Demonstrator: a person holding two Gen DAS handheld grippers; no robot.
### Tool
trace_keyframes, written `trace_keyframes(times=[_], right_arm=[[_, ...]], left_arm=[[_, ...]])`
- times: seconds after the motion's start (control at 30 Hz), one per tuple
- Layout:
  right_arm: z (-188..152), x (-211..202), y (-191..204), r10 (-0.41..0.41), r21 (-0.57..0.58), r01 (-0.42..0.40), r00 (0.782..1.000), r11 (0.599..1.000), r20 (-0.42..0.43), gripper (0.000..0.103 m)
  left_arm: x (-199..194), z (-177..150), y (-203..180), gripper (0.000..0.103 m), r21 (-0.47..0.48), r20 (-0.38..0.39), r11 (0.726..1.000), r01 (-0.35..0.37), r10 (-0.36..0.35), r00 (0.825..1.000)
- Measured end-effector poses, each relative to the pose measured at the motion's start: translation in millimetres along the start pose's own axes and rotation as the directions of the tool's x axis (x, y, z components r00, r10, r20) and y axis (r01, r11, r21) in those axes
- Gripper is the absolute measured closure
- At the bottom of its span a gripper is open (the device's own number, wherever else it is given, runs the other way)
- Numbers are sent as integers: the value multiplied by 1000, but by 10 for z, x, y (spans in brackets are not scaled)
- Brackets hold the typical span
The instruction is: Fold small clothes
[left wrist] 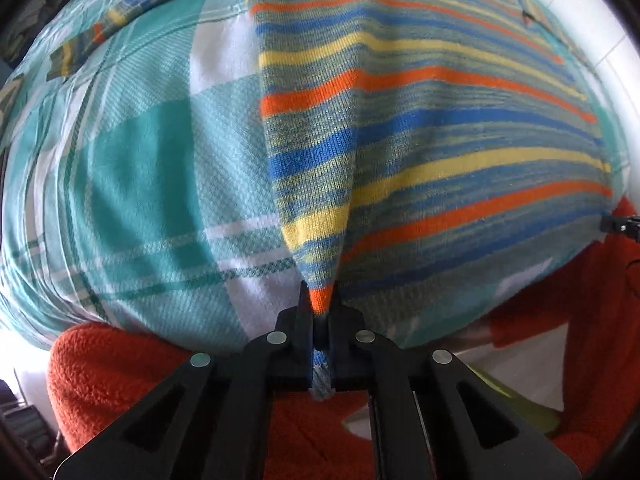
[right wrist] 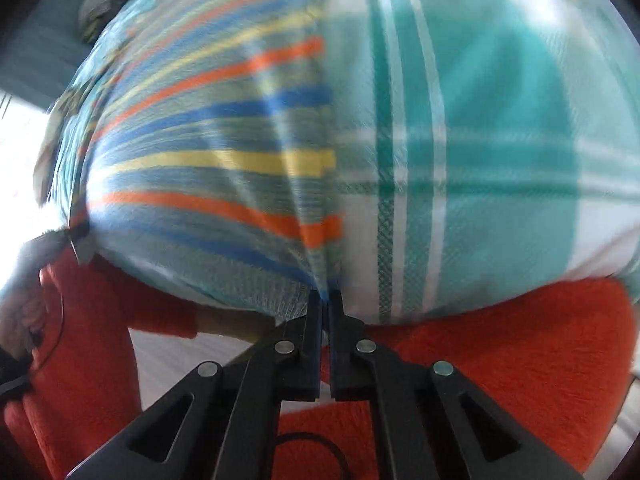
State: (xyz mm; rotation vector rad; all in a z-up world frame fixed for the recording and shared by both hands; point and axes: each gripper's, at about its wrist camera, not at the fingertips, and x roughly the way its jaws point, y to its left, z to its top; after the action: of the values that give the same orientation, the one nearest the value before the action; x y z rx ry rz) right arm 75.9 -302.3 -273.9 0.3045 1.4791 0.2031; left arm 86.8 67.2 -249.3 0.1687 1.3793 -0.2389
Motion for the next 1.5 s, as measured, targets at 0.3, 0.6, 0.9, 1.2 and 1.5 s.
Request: trace_keyframes(times=[0.3,0.6,0.9,1.2,1.5], right_arm=[[-181,-993,100,-181,-9,190,945,982,273,40],[72,-1995,198,-110,66,88,785,994,609,38],[453,-2666,-626,-34,178,-159,646,971,763,38],[1375,-1810,-1959,-38,417,-333,741,846,670,38],[1831,-1221,-2450,-33,500,-344,798,795,601,38]], left_arm=[[-780,-60,6,31,-108,222,993,-46,69,973],[-1847,85,103,13,-195,499,979,60,46,865],[-1638,503,-240,6,-145,540,987,66,23,841],[-771,679,-151,6,-217,438,976,-10,106,893],[-492,677,-32,6,-246,400,968,-58,156,903]])
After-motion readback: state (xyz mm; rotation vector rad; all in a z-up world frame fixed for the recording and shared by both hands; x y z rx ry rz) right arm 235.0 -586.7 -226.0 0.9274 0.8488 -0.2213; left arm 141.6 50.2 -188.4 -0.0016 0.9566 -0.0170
